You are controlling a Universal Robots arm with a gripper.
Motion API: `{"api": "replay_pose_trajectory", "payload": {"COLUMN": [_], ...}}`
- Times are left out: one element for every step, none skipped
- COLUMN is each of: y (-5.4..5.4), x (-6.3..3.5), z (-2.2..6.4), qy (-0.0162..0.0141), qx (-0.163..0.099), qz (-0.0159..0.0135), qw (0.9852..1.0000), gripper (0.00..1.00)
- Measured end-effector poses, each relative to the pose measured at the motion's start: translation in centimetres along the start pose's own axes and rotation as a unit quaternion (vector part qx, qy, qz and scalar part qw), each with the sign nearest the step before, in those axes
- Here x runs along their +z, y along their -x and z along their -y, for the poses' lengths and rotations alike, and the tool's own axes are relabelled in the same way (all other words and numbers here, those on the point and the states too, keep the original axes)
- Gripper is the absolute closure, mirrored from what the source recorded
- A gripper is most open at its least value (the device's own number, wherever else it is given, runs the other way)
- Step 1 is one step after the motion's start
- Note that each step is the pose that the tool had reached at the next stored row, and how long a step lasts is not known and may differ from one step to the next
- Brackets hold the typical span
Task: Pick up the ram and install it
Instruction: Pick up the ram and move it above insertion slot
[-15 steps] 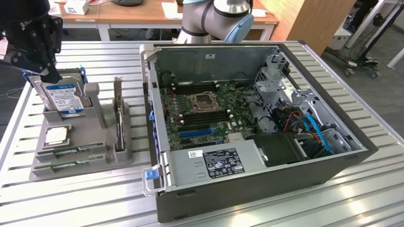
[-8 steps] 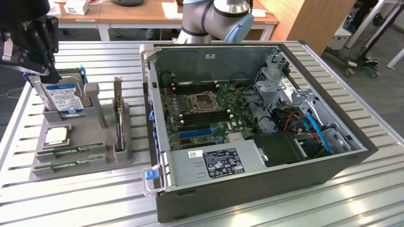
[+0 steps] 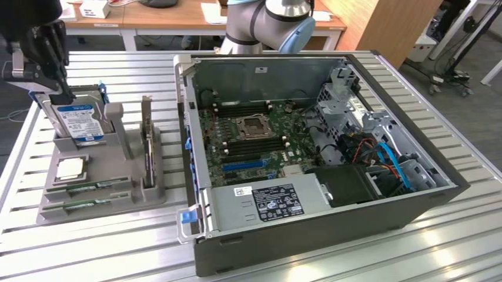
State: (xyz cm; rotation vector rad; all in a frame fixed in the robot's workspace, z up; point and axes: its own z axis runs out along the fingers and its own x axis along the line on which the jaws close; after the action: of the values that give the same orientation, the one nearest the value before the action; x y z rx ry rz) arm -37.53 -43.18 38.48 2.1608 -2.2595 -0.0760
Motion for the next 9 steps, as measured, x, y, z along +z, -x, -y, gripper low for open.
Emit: {"api": "replay_pose_trajectory", "payload": {"y": [0.0,0.0,0.0,0.0,0.0,0.0,0.0,0.0,0.0], "x": [0.0,0.01,0.02,0.02,0.03,0.03,0.04,0.04,0.04], "z": [0.0,0.0,0.0,0.0,0.0,0.0,0.0,0.0,0.0], "qy": [0.0002,0.0004,0.0006,0.0009,0.001,0.0013,0.0015,0.0017,0.0017], "qx": [-0.009,-0.018,-0.027,-0.036,-0.045,-0.053,-0.062,-0.069,-0.073], "qz": [-0.0004,-0.0008,-0.0012,-0.0016,-0.002,-0.0024,-0.0028,-0.0031,-0.0032], "qw": [1.0,0.9998,0.9996,0.9994,0.999,0.9986,0.9981,0.9976,0.9974], "gripper": [0.9,0.9,0.9,0.9,0.9,0.9,0.9,0.9,0.9]}}
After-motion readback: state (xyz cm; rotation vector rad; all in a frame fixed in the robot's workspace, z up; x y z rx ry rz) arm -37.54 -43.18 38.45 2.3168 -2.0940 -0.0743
